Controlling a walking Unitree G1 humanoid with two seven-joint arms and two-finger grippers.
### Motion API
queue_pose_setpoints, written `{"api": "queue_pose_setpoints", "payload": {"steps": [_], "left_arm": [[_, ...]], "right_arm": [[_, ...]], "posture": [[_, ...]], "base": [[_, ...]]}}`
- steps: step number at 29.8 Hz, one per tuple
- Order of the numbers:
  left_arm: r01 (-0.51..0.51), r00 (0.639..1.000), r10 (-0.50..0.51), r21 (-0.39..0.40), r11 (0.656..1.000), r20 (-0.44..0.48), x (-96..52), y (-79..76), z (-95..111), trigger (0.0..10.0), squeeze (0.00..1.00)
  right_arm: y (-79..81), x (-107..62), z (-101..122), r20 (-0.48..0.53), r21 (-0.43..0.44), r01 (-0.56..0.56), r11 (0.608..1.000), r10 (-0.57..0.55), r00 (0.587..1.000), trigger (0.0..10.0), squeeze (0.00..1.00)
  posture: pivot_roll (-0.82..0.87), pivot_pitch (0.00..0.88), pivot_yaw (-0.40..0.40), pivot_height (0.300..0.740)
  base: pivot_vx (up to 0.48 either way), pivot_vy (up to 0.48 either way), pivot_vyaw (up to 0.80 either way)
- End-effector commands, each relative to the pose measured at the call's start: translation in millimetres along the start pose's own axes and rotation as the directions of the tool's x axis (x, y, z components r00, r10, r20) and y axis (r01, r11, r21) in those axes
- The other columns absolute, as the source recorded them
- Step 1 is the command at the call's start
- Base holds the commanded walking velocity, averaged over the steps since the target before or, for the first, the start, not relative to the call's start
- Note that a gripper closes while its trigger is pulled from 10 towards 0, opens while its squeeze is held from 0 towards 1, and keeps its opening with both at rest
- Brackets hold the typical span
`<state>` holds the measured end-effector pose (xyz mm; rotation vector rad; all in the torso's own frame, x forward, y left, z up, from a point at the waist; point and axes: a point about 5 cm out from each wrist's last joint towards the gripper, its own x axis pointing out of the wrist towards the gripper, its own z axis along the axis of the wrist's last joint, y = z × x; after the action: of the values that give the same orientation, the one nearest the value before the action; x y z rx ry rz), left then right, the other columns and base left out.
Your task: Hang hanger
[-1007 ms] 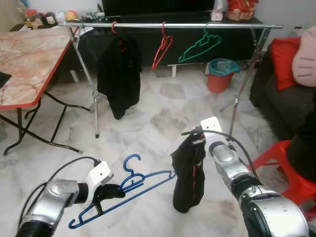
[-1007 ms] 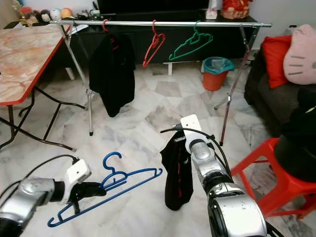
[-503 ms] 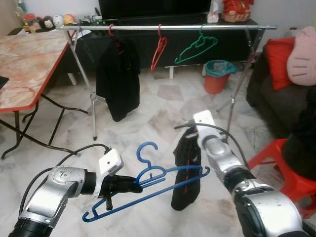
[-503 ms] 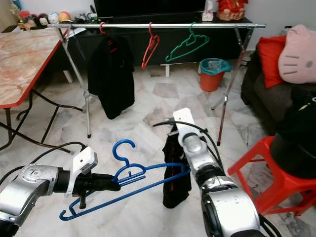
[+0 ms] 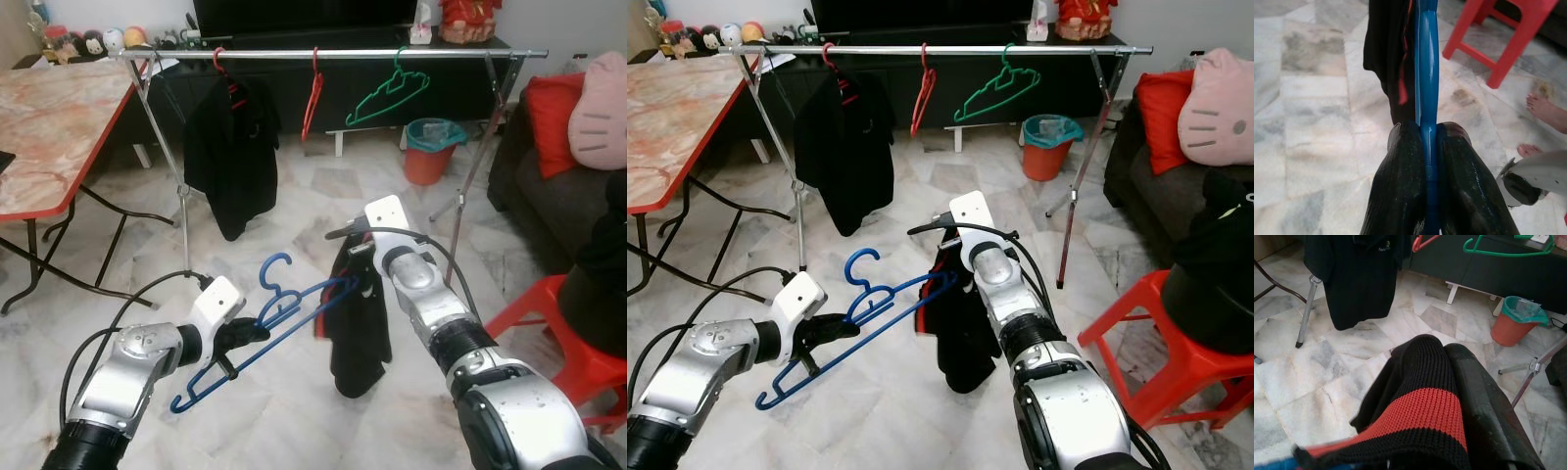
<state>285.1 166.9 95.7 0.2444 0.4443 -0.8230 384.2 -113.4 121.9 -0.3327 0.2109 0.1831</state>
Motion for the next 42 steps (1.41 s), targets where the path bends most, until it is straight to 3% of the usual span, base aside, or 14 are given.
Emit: {"api": "queue_pose_setpoints", "payload": {"steps": [1, 4, 13, 21, 24, 30, 42], "left_arm": [[-0.009, 1.0, 0.01, -0.015, 1.0, 0.021, 0.2, 2.6, 3.4, 10.0, 0.0], [0.046, 0.999, -0.046, -0.004, 0.999, 0.024, 0.0, -3.9, 3.6, 10.0, 0.0], [-0.007, 0.999, 0.007, -0.012, 1.0, 0.032, 2.1, 2.0, 5.5, 10.0, 0.0], [0.152, 0.988, -0.151, -0.021, 0.988, 0.03, 1.9, -17.1, 4.8, 10.0, 0.0], [0.143, 0.989, -0.143, -0.015, 0.99, 0.032, 2.5, -16.5, 5.6, 10.0, 0.0], [0.01, 1.0, -0.01, 0.007, 1.0, 0.025, 8.7, -2.1, 8.3, 10.0, 0.0], [0.008, 0.999, -0.008, -0.002, 1.0, 0.036, 7.9, -1.2, 10.9, 10.0, 0.0]], "right_arm": [[0.6, -0.4, 5.4, 0.019, 0.004, -0.007, 1.0, 0.007, 1.0, 10.0, 0.0], [0.2, -1.1, 0.8, -0.003, 0.007, -0.013, 1.0, 0.013, 1.0, 10.0, 0.0], [3.5, -1.8, 1.1, -0.01, 0.008, -0.037, 0.999, 0.037, 0.999, 10.0, 0.0], [7.5, -2.4, -1.3, -0.022, 0.018, -0.063, 0.998, 0.063, 0.998, 10.0, 0.0], [7.4, -2.2, -1.1, -0.024, 0.019, -0.061, 0.998, 0.062, 0.998, 10.0, 0.0], [9.1, -2.0, 4.2, -0.008, 0.022, -0.072, 0.997, 0.073, 0.997, 10.0, 0.0], [8.1, -3.0, 4.8, -0.002, 0.019, -0.077, 0.997, 0.077, 0.997, 10.0, 0.0]], "posture": [[0.0, 0.0, 0.012, 0.74], [0.0, 0.0, 0.007, 0.74], [0.0, 0.0, 0.006, 0.74], [0.01, 0.0, 0.003, 0.74], [0.01, 0.0, 0.002, 0.74], [0.01, 0.0, 0.004, 0.74], [0.0, 0.0, 0.002, 0.74]], "base": [[0.0, 0.0, 0.0], [0.0, 0.0, 0.0], [0.0, 0.0, 0.0], [0.0, 0.0, 0.0], [0.0, 0.0, 0.0], [0.0, 0.0, 0.0], [0.0, 0.0, 0.0]]}}
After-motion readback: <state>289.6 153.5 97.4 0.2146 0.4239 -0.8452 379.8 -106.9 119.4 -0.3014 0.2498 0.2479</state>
